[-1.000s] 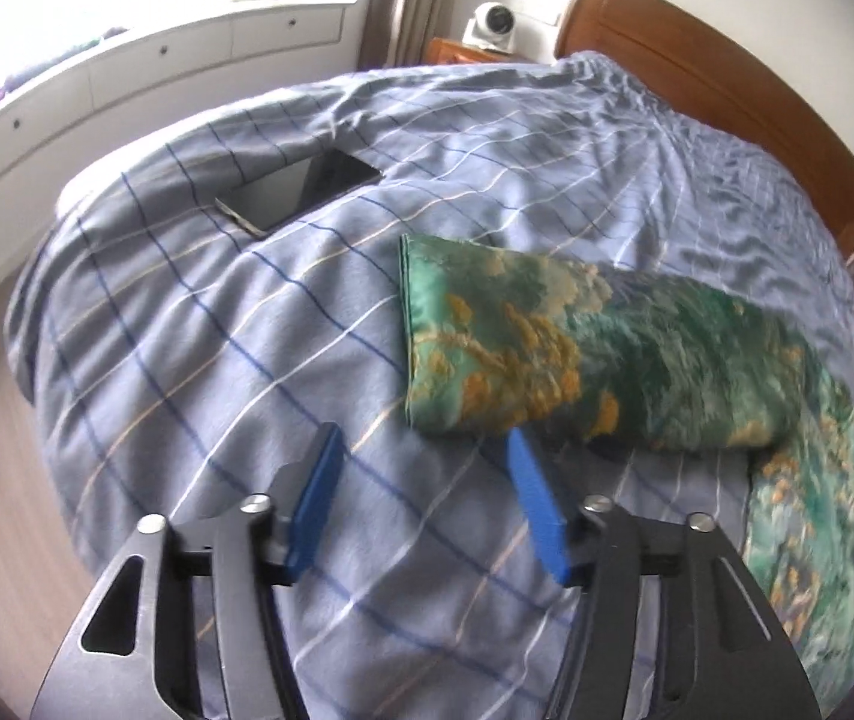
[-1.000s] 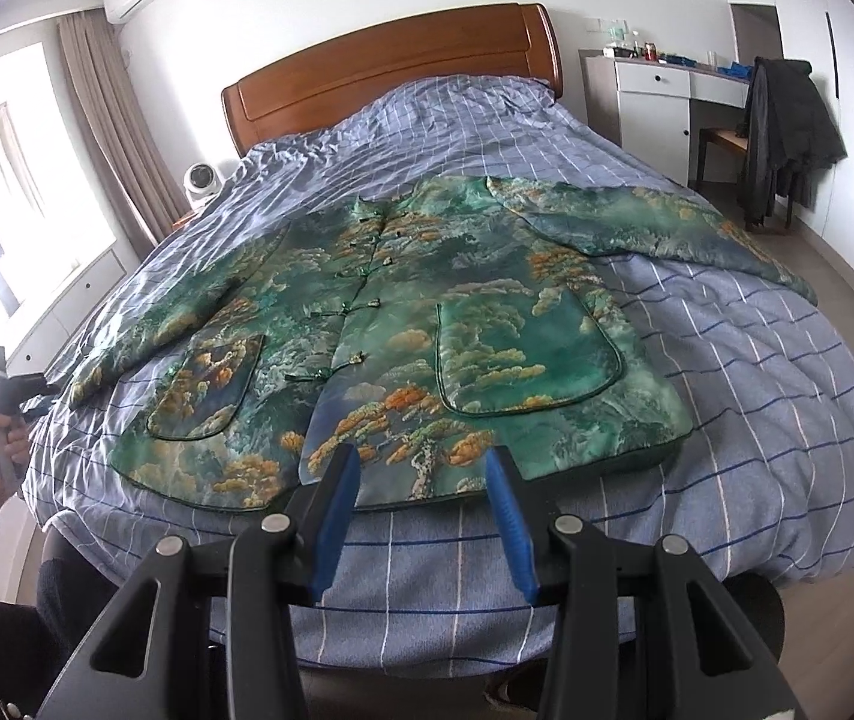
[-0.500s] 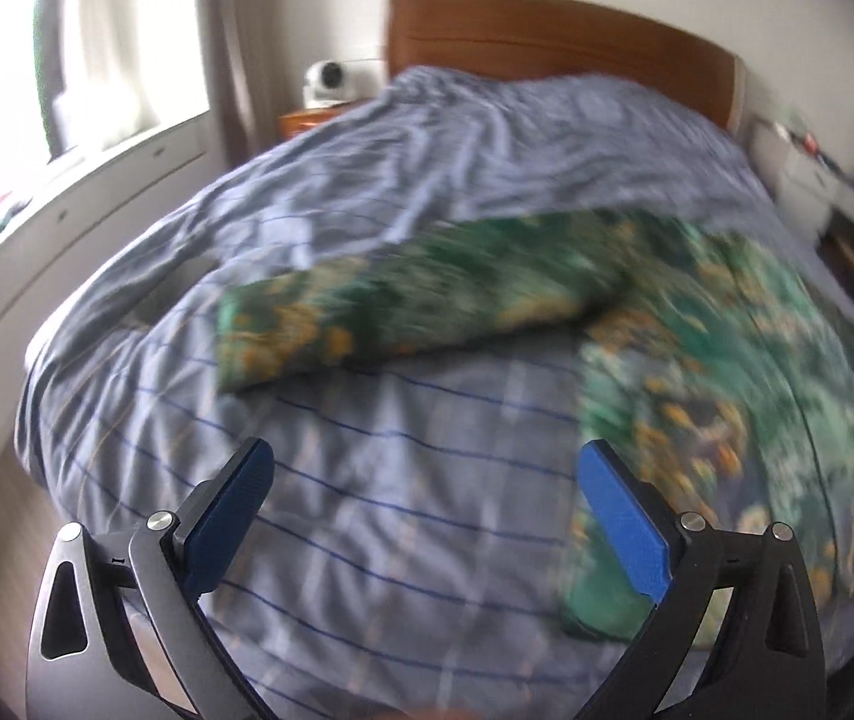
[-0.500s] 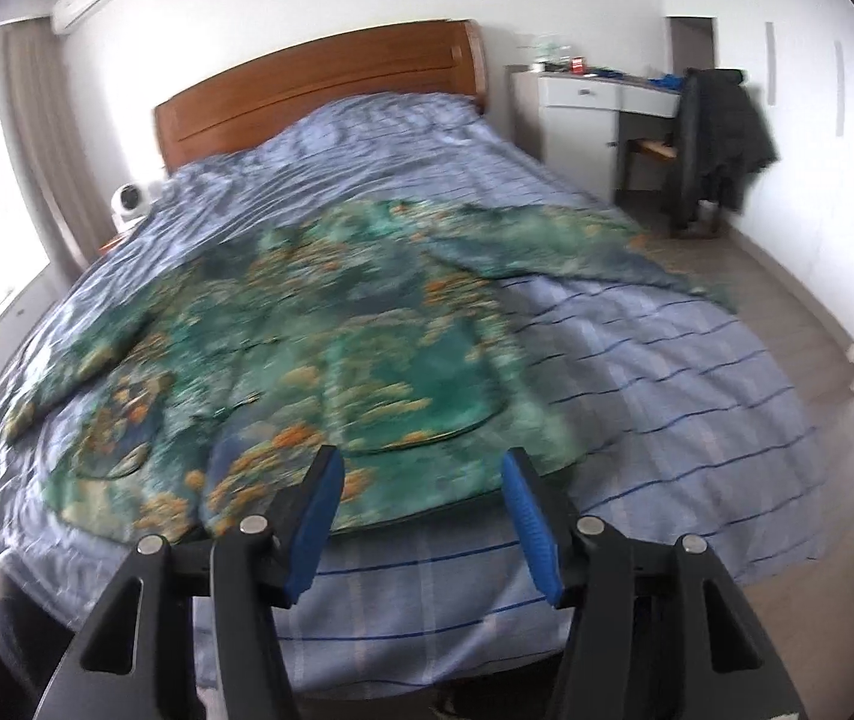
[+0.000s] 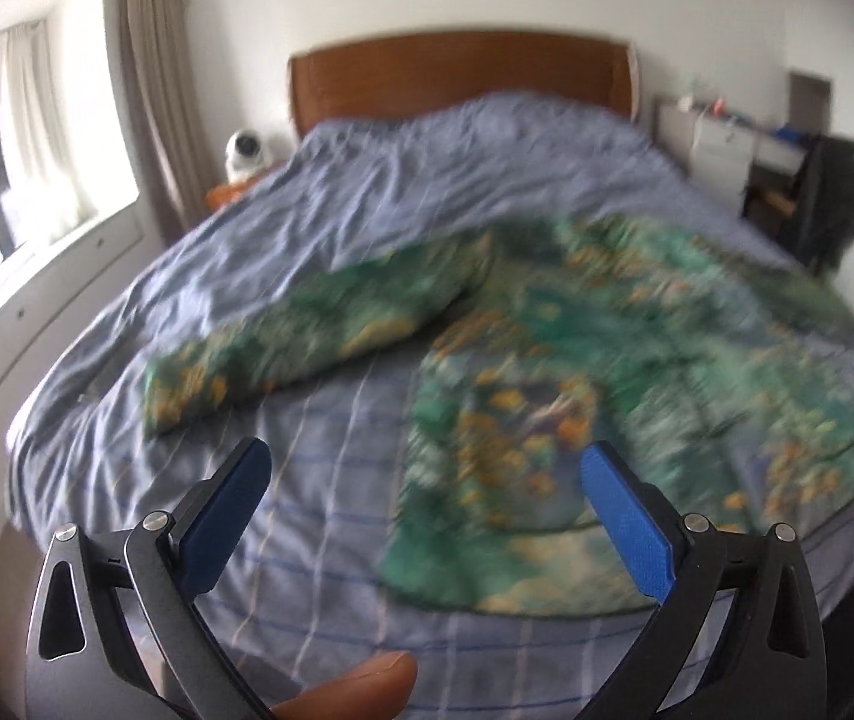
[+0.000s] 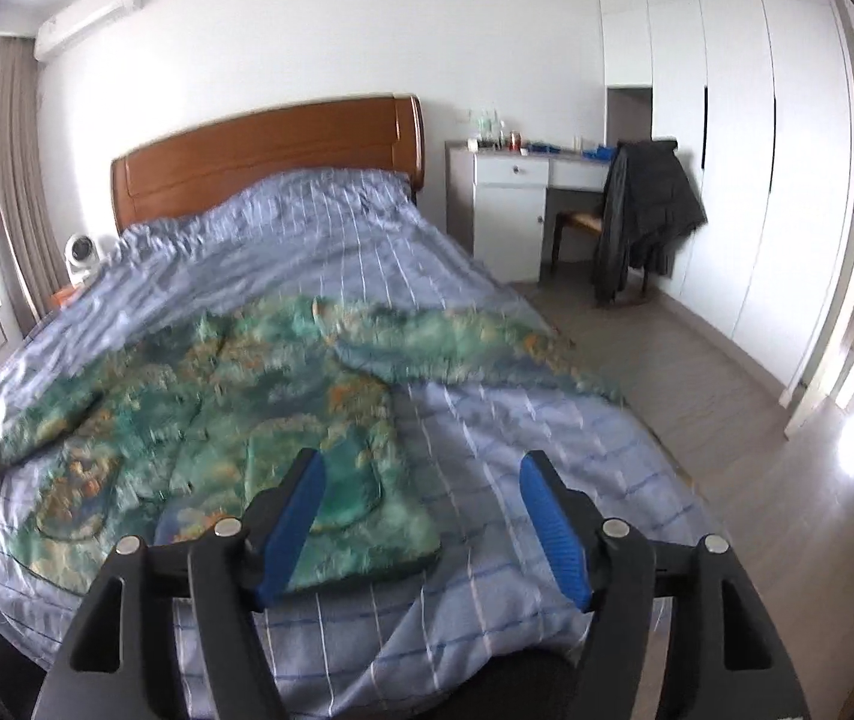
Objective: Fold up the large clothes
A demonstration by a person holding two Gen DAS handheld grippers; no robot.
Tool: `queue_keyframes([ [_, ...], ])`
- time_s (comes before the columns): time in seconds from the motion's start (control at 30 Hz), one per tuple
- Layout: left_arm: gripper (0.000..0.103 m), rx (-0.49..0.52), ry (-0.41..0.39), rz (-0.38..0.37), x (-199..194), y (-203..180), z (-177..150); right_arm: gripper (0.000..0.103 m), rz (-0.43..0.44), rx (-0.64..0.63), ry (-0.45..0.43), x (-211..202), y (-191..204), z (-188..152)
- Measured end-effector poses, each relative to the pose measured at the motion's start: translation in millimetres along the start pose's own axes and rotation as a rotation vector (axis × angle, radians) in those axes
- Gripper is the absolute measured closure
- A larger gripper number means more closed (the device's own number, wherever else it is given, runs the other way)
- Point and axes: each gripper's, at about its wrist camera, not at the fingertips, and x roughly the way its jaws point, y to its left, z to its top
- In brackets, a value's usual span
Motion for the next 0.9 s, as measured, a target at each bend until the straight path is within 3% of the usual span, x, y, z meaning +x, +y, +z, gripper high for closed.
queue_keyframes([
  [0.1,0.0,0.014,-0.035,0.014,-10,-8,5,0.024,0.018,-0.025,-0.054,-10,-15,26],
  [0.13,0.0,0.011,-0.025,-0.002,-10,-10,7,0.019,0.011,-0.043,-0.067,-10,-22,33],
  [0.3,0.0,-0.061,0.059,-0.145,-1,-20,12,0.019,-0.048,-0.052,0.003,32,-73,69],
  [0.47,0.0,-0.067,0.048,-0.082,13,-34,28,0.019,-0.072,0.127,0.047,96,-148,96],
  [0.57,0.0,-0.091,0.069,-0.087,20,-38,35,0.019,-0.053,0.217,0.095,139,-177,102],
  [0.73,0.0,-0.139,0.139,-0.113,27,-35,30,0.019,0.137,0.494,0.193,221,-219,71],
  [0.9,0.0,-0.129,0.183,-0.069,37,-26,26,0.022,0.2,0.819,0.231,293,-249,17],
])
